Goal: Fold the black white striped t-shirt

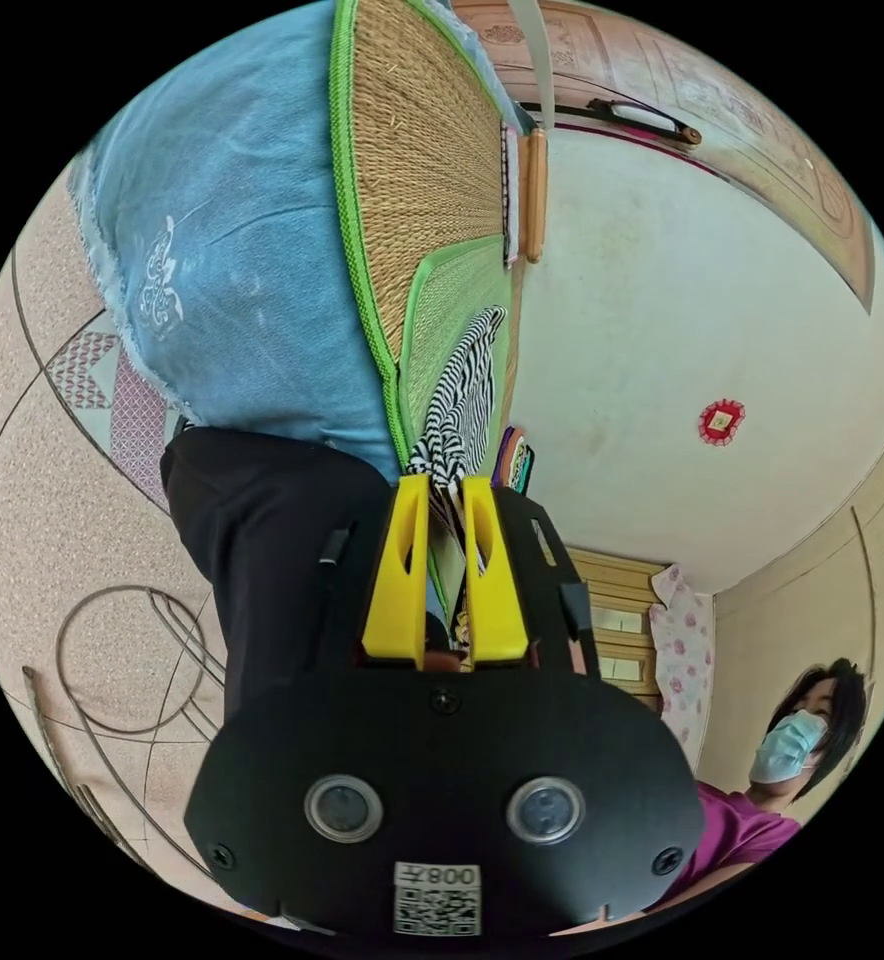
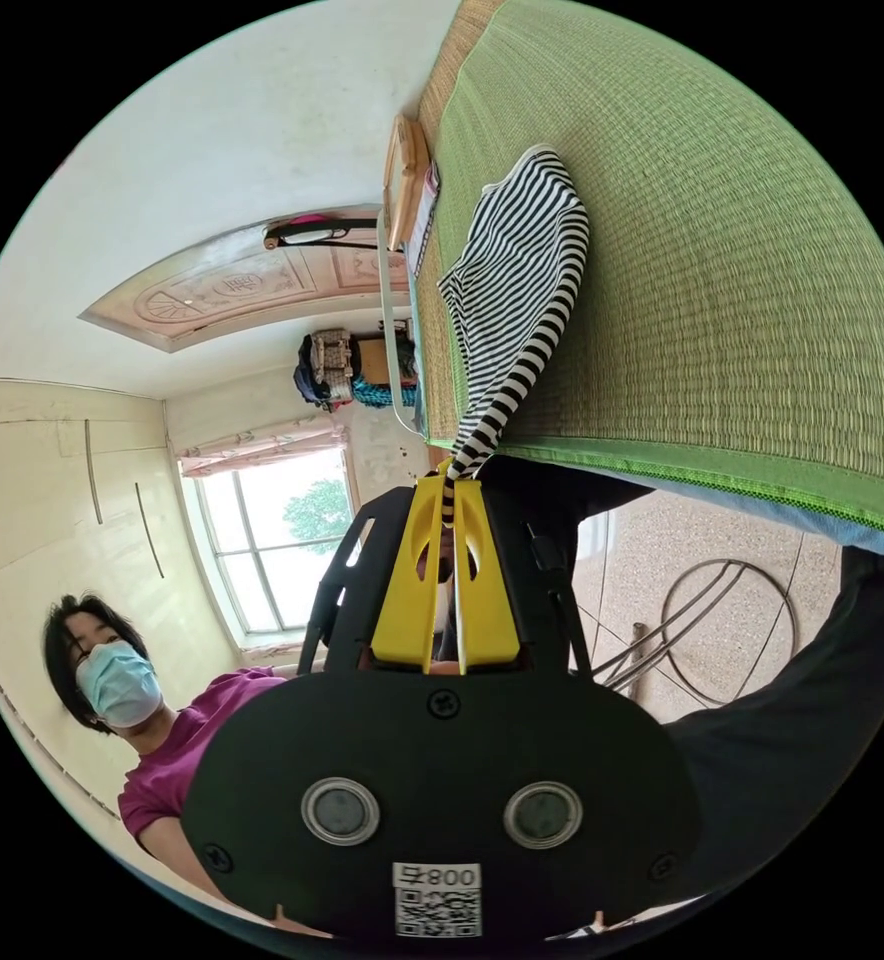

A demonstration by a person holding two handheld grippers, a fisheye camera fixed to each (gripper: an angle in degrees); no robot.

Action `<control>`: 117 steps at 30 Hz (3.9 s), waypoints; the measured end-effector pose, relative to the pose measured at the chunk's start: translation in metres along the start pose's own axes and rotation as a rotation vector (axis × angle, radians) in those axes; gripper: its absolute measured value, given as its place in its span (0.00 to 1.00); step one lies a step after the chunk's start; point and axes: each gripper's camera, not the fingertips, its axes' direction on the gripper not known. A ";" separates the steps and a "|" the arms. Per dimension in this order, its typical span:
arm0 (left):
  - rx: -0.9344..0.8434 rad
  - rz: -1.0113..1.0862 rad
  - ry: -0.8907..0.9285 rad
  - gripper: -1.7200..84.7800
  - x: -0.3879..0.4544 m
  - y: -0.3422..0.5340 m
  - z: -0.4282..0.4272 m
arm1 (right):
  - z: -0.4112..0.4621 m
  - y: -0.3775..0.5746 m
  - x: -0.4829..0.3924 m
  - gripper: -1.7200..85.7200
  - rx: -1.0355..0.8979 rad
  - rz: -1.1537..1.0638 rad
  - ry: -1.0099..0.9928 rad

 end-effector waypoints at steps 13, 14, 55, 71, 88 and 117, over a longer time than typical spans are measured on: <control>-0.126 0.099 -0.153 0.06 0.022 -0.020 0.033 | 0.018 -0.010 -0.001 0.03 -0.013 0.013 0.028; -0.127 0.101 -0.154 0.06 0.022 -0.020 0.033 | 0.019 -0.010 0.000 0.03 -0.014 0.018 0.033; -0.325 0.331 -0.398 0.10 0.083 -0.044 0.181 | 0.072 -0.031 0.049 0.11 0.004 0.022 0.279; -0.388 0.350 -0.473 0.07 0.099 -0.062 0.259 | 0.071 -0.039 0.073 0.07 -0.050 -0.055 0.327; -0.433 0.378 -0.280 0.05 0.128 -0.043 0.324 | -0.027 0.007 0.062 0.03 -0.166 -0.230 0.079; -0.510 0.623 0.084 0.04 0.257 0.031 0.606 | -0.344 0.124 0.041 0.03 0.209 -0.577 -0.177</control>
